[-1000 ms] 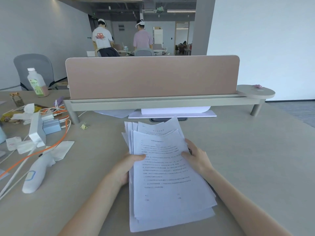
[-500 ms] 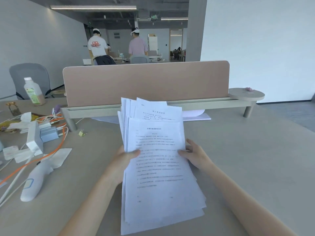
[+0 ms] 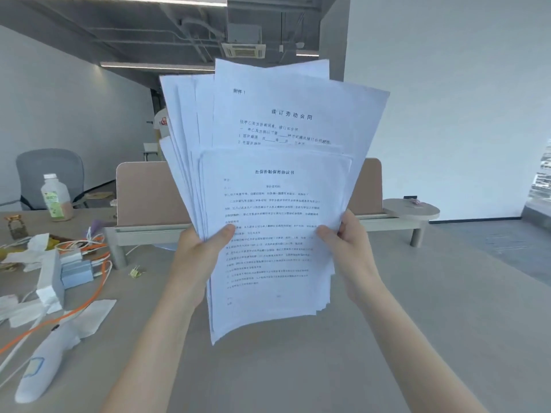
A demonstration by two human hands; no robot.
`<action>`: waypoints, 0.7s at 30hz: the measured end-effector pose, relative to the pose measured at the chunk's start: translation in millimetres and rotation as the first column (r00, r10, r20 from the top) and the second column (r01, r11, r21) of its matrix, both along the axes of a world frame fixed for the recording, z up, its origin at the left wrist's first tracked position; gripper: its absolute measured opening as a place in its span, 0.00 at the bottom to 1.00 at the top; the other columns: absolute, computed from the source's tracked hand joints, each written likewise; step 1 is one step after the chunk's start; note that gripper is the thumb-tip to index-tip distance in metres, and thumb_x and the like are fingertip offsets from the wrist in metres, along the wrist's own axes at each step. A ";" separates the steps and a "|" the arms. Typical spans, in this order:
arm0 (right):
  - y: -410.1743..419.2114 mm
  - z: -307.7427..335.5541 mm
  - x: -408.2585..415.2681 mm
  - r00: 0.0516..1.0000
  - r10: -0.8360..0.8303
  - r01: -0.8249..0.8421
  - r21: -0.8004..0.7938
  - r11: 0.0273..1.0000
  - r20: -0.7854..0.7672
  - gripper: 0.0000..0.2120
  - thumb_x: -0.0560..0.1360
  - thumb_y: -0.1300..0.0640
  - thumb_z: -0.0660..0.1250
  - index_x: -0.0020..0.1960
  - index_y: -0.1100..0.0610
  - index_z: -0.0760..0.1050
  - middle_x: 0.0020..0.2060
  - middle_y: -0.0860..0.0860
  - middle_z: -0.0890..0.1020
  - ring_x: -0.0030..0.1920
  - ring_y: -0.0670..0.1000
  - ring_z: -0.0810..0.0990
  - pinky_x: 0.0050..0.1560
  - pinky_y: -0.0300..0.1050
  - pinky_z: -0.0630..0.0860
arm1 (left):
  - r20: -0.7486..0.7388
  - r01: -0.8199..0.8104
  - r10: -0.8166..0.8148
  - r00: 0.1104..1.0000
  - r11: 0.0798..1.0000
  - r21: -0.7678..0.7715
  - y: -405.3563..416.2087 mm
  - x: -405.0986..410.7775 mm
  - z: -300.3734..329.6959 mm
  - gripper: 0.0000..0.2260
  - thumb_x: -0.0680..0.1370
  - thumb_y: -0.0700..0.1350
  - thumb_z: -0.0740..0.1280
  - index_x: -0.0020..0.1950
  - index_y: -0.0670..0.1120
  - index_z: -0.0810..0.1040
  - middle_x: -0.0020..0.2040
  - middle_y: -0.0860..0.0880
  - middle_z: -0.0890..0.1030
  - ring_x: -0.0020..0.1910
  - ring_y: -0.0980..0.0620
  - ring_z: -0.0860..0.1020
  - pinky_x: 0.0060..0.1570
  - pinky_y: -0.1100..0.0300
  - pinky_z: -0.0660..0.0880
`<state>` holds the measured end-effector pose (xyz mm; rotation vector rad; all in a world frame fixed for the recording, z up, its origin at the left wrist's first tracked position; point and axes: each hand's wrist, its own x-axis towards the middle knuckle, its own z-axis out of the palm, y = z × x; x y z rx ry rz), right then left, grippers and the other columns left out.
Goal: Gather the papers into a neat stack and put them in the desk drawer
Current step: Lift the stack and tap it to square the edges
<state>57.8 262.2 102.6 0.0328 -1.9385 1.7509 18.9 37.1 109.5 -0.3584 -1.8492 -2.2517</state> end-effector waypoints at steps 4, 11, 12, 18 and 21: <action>-8.2 -7.8 0.9 0.998 0.033 -0.037 -0.097 0.995 -0.044 0.12 0.72 0.57 0.66 0.56 0.54 0.75 0.58 0.61 0.81 0.59 0.64 0.80 0.63 0.64 0.77 | 0.022 -0.021 0.021 1.000 1.000 0.019 0.4 -3.2 -6.1 0.04 0.75 0.41 0.74 0.48 0.48 0.85 0.44 0.54 0.89 0.47 0.52 0.87 0.51 0.54 0.80; -11.4 -20.2 -9.8 0.999 0.047 -0.048 -0.205 0.978 -0.007 0.09 0.78 0.62 0.67 0.56 0.51 0.77 0.51 0.46 0.86 0.55 0.50 0.84 0.53 0.48 0.80 | 0.036 0.011 -0.009 0.999 0.998 -0.061 -0.2 -12.9 -12.6 0.04 0.72 0.44 0.76 0.47 0.50 0.85 0.44 0.54 0.89 0.47 0.54 0.86 0.51 0.54 0.79; -10.2 -20.1 -12.3 0.999 0.053 -0.054 -0.203 0.978 -0.011 0.10 0.78 0.62 0.67 0.57 0.51 0.77 0.51 0.44 0.86 0.55 0.49 0.84 0.53 0.47 0.79 | 0.034 0.009 -0.007 0.999 0.999 -0.051 0.1 -14.3 -13.0 0.05 0.72 0.44 0.76 0.47 0.50 0.85 0.45 0.53 0.89 0.47 0.54 0.87 0.51 0.54 0.79; -8.6 -16.9 -24.6 0.997 0.052 -0.059 -0.144 0.988 -0.052 0.08 0.79 0.58 0.68 0.57 0.52 0.75 0.58 0.53 0.84 0.60 0.56 0.82 0.63 0.59 0.79 | 0.012 -0.098 0.097 0.995 0.993 0.066 9.4 -21.0 -16.3 0.03 0.73 0.42 0.76 0.43 0.50 0.85 0.41 0.54 0.88 0.44 0.53 0.87 0.48 0.55 0.80; -4.9 -12.4 -26.7 0.995 0.068 -0.075 -0.117 0.990 -0.068 0.11 0.78 0.57 0.70 0.59 0.54 0.74 0.58 0.52 0.84 0.60 0.53 0.83 0.60 0.55 0.80 | -0.005 -0.050 0.050 0.999 0.996 0.069 11.1 -20.9 -15.5 0.04 0.72 0.42 0.76 0.44 0.50 0.85 0.44 0.53 0.89 0.47 0.52 0.87 0.48 0.56 0.80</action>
